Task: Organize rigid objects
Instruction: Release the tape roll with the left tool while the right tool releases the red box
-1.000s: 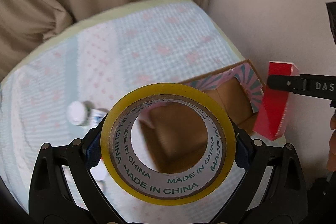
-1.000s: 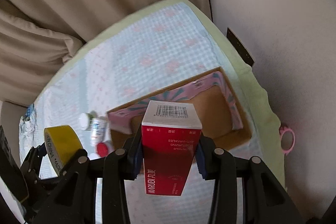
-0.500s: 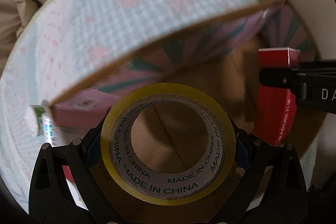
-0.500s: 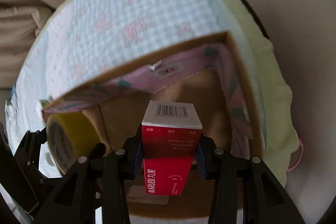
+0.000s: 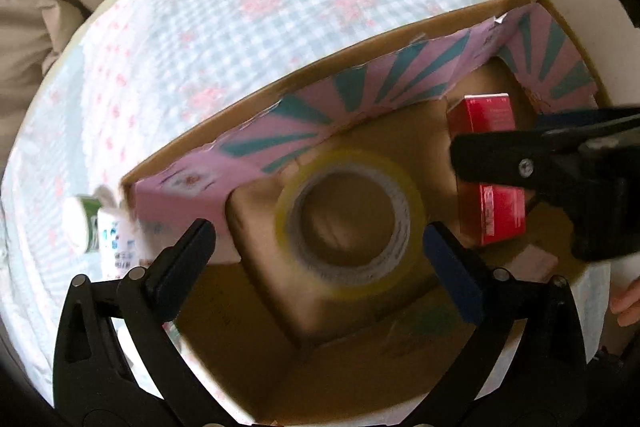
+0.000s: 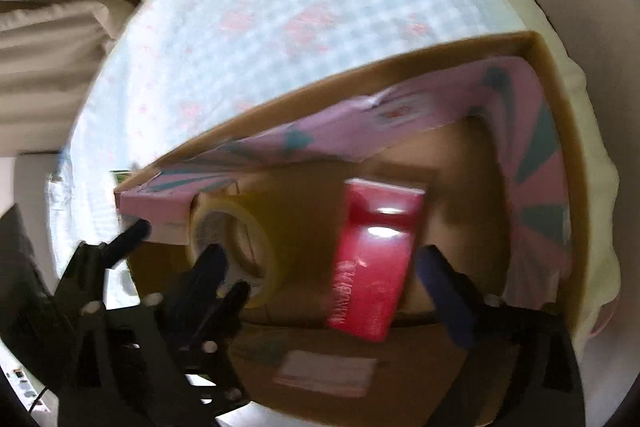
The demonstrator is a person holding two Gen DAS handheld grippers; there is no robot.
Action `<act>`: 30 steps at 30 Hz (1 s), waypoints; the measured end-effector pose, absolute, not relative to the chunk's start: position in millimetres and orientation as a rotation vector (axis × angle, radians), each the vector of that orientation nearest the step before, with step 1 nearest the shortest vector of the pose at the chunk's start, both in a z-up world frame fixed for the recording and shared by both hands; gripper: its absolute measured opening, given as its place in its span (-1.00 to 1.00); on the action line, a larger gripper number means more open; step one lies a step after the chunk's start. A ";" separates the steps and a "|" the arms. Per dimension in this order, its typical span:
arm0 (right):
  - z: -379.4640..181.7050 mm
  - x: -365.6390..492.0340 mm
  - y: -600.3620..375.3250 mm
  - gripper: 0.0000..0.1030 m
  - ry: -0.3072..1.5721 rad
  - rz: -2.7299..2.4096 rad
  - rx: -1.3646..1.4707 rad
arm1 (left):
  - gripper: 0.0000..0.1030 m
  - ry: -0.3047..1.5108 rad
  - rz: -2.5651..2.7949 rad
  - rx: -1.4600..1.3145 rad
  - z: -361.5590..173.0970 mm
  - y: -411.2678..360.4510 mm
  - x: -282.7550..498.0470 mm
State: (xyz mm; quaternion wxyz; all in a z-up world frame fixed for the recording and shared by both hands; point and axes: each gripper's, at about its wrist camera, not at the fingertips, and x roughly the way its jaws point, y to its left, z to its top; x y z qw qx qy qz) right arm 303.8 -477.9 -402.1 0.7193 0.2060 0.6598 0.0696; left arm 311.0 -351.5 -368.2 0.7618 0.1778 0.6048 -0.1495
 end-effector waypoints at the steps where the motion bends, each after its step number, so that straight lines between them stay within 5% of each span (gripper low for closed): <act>1: -399.0 301.3 -476.2 1.00 1.446 0.143 0.423 | 1.00 1.317 -0.319 0.385 -366.5 -347.7 309.2; 13: -373.0 272.1 -479.3 1.00 1.397 0.073 0.417 | 1.00 1.270 -0.330 0.335 -328.1 -321.4 287.8; 30: -257.4 203.0 -436.1 1.00 1.234 0.001 0.279 | 1.00 1.088 -0.274 0.224 -190.8 -228.8 221.2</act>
